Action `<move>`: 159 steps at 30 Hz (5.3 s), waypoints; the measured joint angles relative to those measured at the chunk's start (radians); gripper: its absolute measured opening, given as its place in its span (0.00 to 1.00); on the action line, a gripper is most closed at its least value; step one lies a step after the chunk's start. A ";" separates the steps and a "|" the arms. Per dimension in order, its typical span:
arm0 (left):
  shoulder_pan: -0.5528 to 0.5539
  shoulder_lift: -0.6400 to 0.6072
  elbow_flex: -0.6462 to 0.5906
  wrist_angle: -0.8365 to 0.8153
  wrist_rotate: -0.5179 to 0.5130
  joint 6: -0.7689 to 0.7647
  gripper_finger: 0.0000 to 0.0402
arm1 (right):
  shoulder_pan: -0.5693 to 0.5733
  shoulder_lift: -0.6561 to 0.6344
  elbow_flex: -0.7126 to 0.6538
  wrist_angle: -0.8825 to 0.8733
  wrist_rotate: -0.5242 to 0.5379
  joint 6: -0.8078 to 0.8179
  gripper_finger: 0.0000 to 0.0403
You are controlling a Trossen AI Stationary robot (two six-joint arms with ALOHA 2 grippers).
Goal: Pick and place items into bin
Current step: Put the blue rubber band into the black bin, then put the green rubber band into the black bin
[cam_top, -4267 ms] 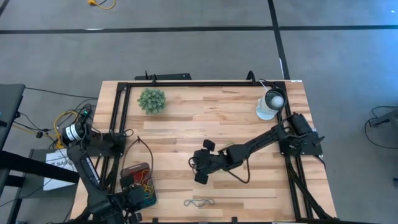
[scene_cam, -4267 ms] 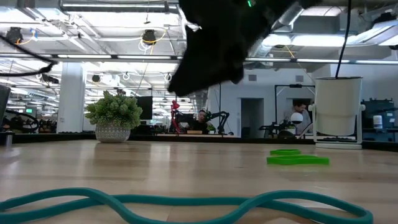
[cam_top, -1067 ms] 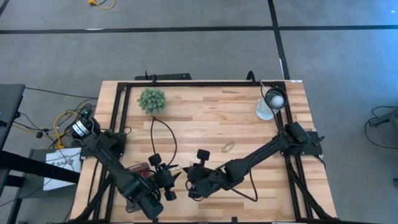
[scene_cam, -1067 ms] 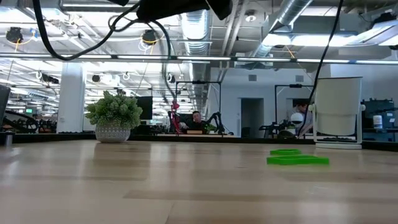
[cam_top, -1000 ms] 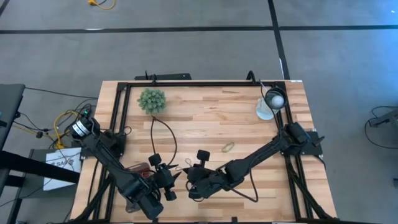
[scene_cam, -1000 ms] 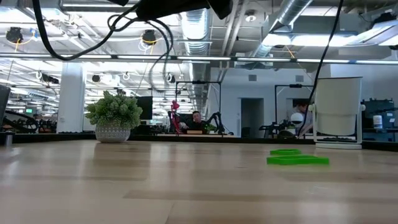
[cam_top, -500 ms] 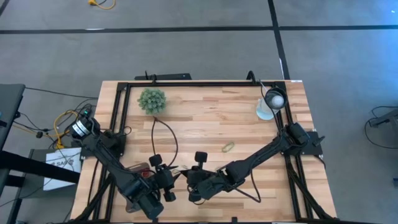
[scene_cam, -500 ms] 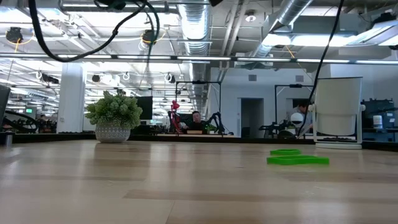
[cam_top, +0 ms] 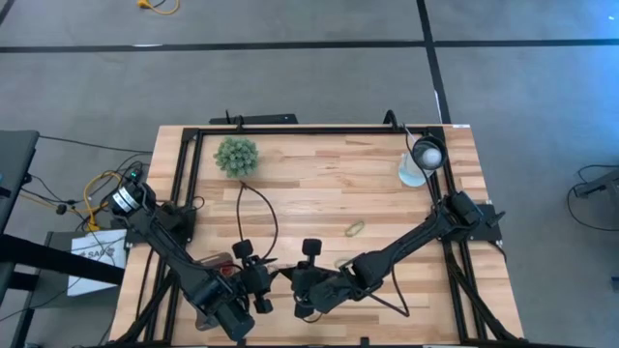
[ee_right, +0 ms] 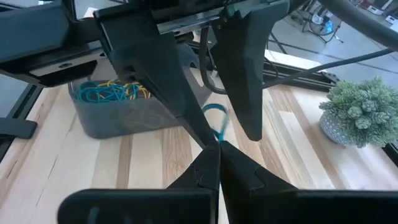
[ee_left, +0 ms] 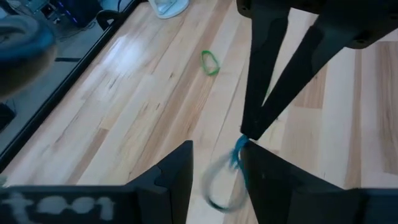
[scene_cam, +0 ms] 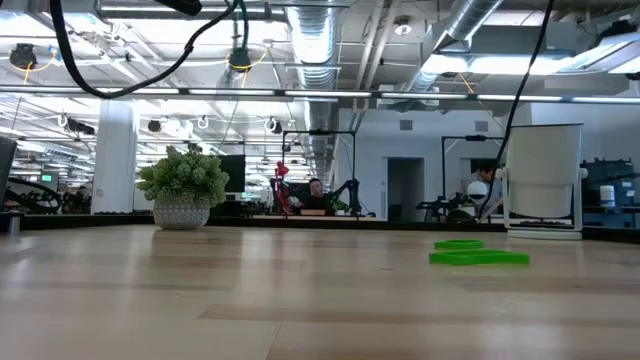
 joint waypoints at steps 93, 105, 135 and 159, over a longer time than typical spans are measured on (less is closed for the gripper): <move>-0.435 0.000 0.016 -0.510 0.470 -1.023 0.00 | -0.040 0.000 -0.124 -0.296 -0.162 0.402 0.31; -0.371 0.000 -0.059 -0.551 0.492 -1.012 0.00 | -0.040 0.000 -0.124 -0.291 -0.162 0.402 0.31; -0.331 0.000 -0.147 -0.072 0.478 -0.620 0.05 | -0.042 0.000 -0.124 -0.285 -0.163 0.402 0.31; -0.224 0.000 -0.147 -0.141 0.392 -0.714 0.22 | -0.048 0.000 -0.133 -0.756 -0.270 0.752 0.27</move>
